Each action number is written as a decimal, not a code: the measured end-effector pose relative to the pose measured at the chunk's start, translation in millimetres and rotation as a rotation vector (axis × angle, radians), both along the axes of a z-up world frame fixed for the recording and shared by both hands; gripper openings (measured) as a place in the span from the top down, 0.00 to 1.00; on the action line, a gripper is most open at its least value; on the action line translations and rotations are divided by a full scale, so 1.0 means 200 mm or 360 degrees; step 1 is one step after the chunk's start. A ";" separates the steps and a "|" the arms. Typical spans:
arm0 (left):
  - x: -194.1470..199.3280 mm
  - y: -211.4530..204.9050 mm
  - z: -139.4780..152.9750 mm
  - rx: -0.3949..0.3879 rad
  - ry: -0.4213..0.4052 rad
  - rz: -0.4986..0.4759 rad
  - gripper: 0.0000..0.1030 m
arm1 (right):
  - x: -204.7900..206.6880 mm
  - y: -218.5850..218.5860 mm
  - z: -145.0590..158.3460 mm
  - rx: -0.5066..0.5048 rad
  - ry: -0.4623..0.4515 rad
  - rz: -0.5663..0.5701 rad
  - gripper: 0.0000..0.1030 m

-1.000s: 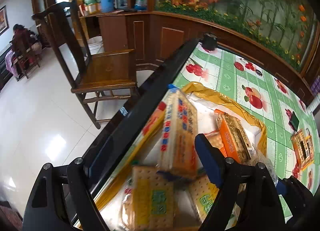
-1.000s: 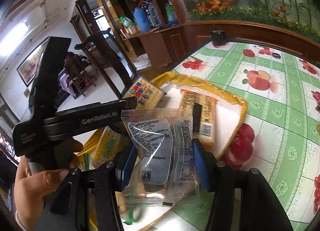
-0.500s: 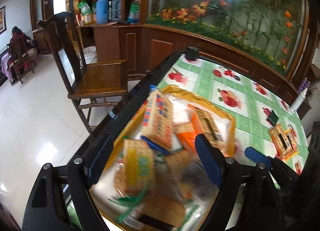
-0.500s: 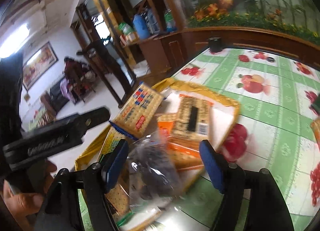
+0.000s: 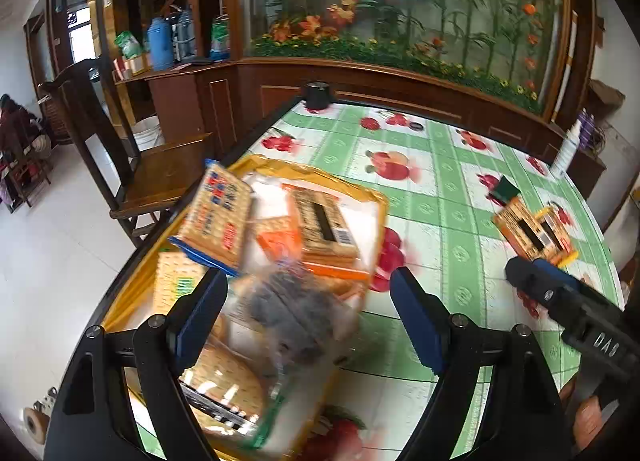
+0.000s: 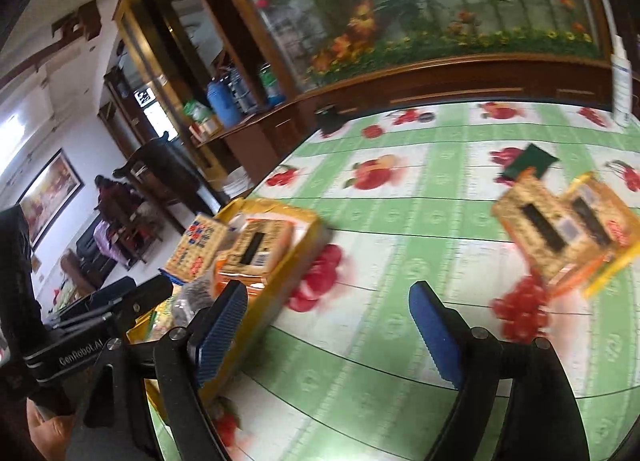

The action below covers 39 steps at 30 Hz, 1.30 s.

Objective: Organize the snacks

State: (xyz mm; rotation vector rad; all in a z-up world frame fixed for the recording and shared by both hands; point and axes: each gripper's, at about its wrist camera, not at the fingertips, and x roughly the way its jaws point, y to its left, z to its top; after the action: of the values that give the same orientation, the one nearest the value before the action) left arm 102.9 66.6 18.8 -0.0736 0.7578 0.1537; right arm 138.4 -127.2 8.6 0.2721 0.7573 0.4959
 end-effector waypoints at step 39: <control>0.51 -0.87 -0.20 -0.0304 0.0256 -0.0266 0.19 | 0.11 -1.14 -0.11 -0.0259 -0.0090 -0.0805 0.15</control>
State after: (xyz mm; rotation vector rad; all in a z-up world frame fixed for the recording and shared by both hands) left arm 204.8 -106.6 -22.1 -0.1805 0.9343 -0.0732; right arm 159.5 -354.5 -14.3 0.2844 0.6394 -0.0361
